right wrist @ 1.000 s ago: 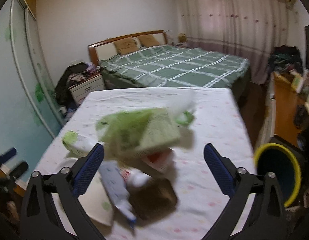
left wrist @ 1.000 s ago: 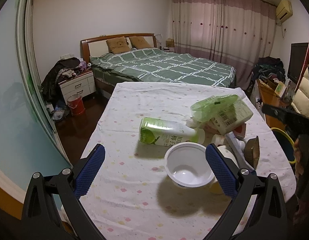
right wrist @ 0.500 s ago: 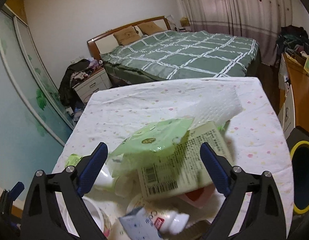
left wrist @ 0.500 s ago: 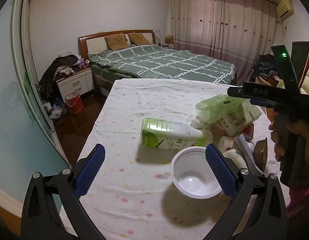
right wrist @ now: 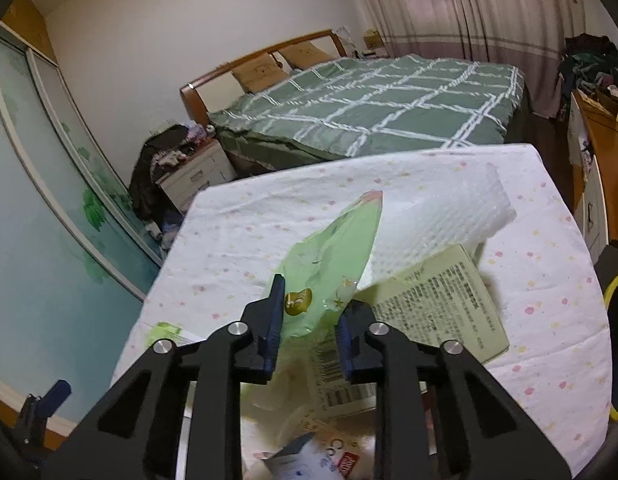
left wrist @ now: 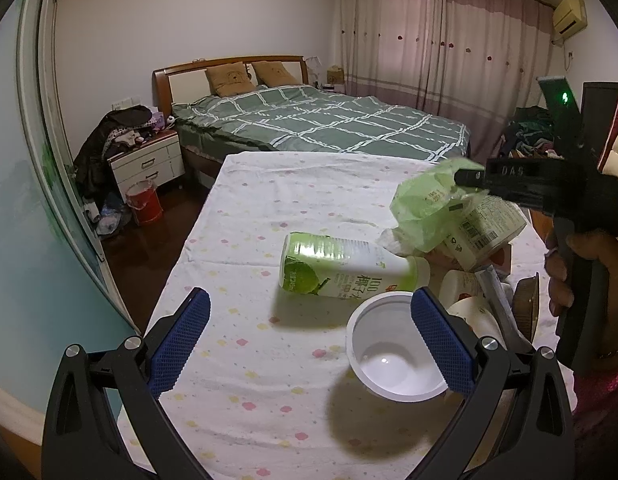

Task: Collect trash
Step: 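Carry the green bag with the right tool and drop it into the yellow bin, then grasp the white plastic bowl by its rim with the left tool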

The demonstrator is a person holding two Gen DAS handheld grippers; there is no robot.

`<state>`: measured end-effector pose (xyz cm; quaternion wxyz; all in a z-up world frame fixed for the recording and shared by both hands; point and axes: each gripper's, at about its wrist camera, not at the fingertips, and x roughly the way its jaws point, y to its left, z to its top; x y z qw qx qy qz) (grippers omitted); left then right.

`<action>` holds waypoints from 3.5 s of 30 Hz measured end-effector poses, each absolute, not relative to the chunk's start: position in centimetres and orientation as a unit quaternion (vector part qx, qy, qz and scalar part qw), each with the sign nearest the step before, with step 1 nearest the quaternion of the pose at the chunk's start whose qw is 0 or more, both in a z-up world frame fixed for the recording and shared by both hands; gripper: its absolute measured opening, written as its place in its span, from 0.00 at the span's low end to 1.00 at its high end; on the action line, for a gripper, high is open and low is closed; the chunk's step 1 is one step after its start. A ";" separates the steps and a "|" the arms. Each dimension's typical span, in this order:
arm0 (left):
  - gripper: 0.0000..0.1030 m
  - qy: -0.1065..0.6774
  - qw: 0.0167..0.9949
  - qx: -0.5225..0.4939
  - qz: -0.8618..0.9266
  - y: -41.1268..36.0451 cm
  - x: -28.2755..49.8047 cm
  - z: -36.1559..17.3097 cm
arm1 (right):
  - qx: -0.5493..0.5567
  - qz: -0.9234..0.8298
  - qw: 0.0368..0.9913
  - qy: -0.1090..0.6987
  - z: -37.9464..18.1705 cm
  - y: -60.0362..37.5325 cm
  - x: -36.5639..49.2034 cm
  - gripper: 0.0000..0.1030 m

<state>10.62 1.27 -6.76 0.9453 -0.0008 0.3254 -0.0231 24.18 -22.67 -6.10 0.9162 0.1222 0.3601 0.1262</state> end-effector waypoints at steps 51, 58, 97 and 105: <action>0.96 0.368 0.918 0.005 -0.148 -1.8 8.8 -10.1 | 0.167 -0.266 0.863 0.396 -16.5 -57.7 14.1 0.37; 0.96 0.379 0.913 0.021 -0.152 -0.6 8.8 -11.2 | 0.169 -0.256 0.869 0.388 -15.8 -57.0 13.5 0.37; 0.78 0.403 0.897 0.020 -0.180 -3.6 16.1 -15.1 | 0.167 -0.204 0.889 0.374 -14.3 -53.4 14.4 0.42; 0.78 0.361 0.915 0.041 -0.176 -2.7 12.4 -11.6 | 0.165 -0.195 0.894 0.367 -13.7 -52.4 14.2 0.42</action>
